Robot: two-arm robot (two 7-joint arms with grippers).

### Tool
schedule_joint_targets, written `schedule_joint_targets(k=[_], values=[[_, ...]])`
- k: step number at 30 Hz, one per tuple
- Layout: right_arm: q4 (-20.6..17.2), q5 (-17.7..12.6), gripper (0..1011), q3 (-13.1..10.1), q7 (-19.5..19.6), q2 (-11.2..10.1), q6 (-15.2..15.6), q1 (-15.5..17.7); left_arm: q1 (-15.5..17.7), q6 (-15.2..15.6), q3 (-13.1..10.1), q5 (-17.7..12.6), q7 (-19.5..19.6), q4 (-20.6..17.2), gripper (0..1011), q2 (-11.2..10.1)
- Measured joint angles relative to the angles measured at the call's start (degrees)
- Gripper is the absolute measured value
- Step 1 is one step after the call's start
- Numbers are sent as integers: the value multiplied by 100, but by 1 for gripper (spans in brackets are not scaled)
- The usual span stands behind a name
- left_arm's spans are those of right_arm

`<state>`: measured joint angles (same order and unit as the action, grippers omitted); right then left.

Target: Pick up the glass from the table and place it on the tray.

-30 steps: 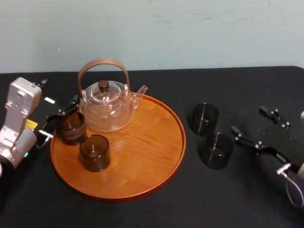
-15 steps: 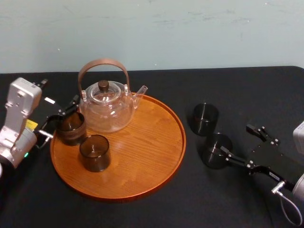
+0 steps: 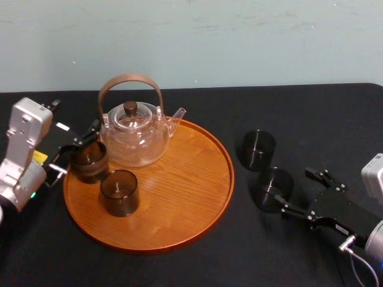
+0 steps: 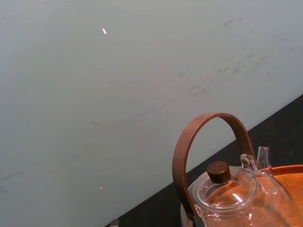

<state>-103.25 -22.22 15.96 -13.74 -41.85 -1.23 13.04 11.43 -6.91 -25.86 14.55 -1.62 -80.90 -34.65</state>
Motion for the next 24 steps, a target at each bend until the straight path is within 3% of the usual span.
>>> schedule_joint_targets(k=[24], values=[[314,333,1002,-34,-243,380,329,-135,0,0,0,0,0,0,1001,0]])
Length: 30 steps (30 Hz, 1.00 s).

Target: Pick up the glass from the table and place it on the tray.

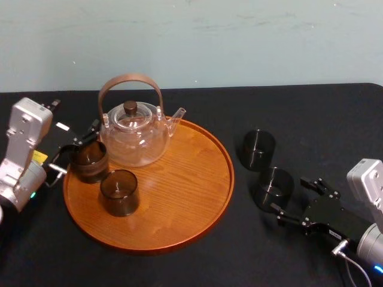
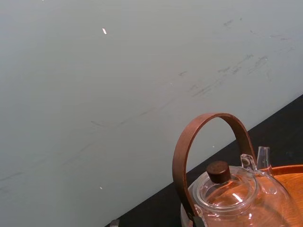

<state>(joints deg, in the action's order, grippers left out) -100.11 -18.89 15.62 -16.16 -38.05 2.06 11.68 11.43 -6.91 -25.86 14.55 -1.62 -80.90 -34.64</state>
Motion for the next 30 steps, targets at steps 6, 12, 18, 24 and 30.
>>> schedule_joint_targets(k=[6,12,18,24,30], values=[[134,111,1002,9,-41,127,52,-122,0,0,0,0,0,0,1001,0],[320,220,1002,51,-121,287,128,-306,0,0,0,0,0,0,1001,0],[498,327,1002,72,-210,451,162,-473,0,0,0,0,0,0,1001,0],[668,417,1002,102,-291,592,180,-626,0,0,0,0,0,0,1001,0],[919,476,1002,114,-386,781,180,-805,0,0,0,0,0,0,1001,0]])
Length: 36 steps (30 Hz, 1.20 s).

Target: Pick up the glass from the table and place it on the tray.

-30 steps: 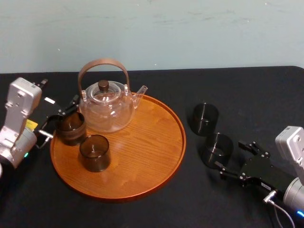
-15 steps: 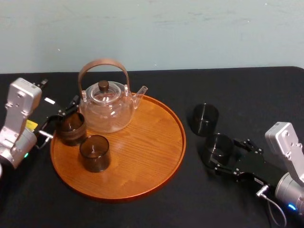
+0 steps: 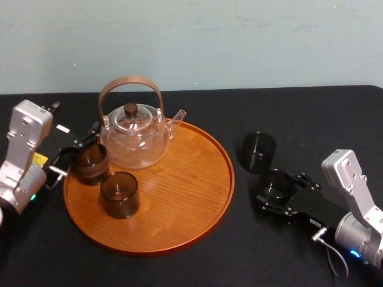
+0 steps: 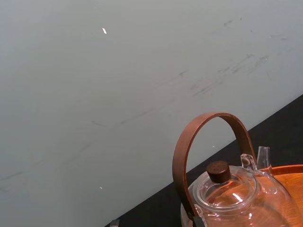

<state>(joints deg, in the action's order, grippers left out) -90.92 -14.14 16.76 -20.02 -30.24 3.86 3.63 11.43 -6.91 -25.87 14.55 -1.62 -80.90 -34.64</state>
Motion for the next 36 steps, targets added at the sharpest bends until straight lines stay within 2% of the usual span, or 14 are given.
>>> schedule_joint_targets(k=[6,27,33,36], values=[[157,62,1002,-1,-66,131,-20,-94,0,0,0,0,0,0,1001,0],[116,42,1002,-5,-55,97,-29,-73,0,0,0,0,0,0,1002,0],[111,39,916,-6,-53,95,-29,-70,0,0,0,0,0,0,1001,0],[110,37,912,-5,-52,94,-29,-69,0,0,0,0,0,0,1001,0]])
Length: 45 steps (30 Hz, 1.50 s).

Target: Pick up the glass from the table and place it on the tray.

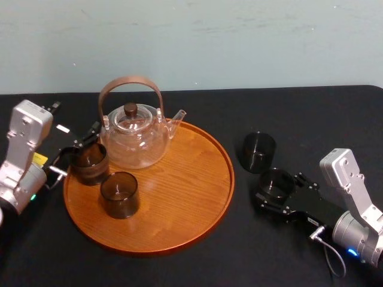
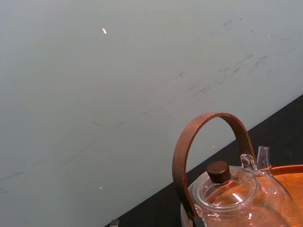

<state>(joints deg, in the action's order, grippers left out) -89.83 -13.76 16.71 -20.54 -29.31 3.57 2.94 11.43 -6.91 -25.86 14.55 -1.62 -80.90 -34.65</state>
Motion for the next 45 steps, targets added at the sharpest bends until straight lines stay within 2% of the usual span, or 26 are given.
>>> schedule_joint_targets(k=[17,27,35,45], values=[[-29,-16,912,-34,-38,7,0,25,0,0,0,0,0,0,1002,0],[-493,65,912,-53,-172,-31,-138,192,0,0,0,0,0,0,1001,0],[-881,341,912,243,-238,21,-154,220,0,0,0,0,0,0,1001,0],[-943,630,912,633,-277,251,-12,14,0,0,0,0,0,0,1001,0]])
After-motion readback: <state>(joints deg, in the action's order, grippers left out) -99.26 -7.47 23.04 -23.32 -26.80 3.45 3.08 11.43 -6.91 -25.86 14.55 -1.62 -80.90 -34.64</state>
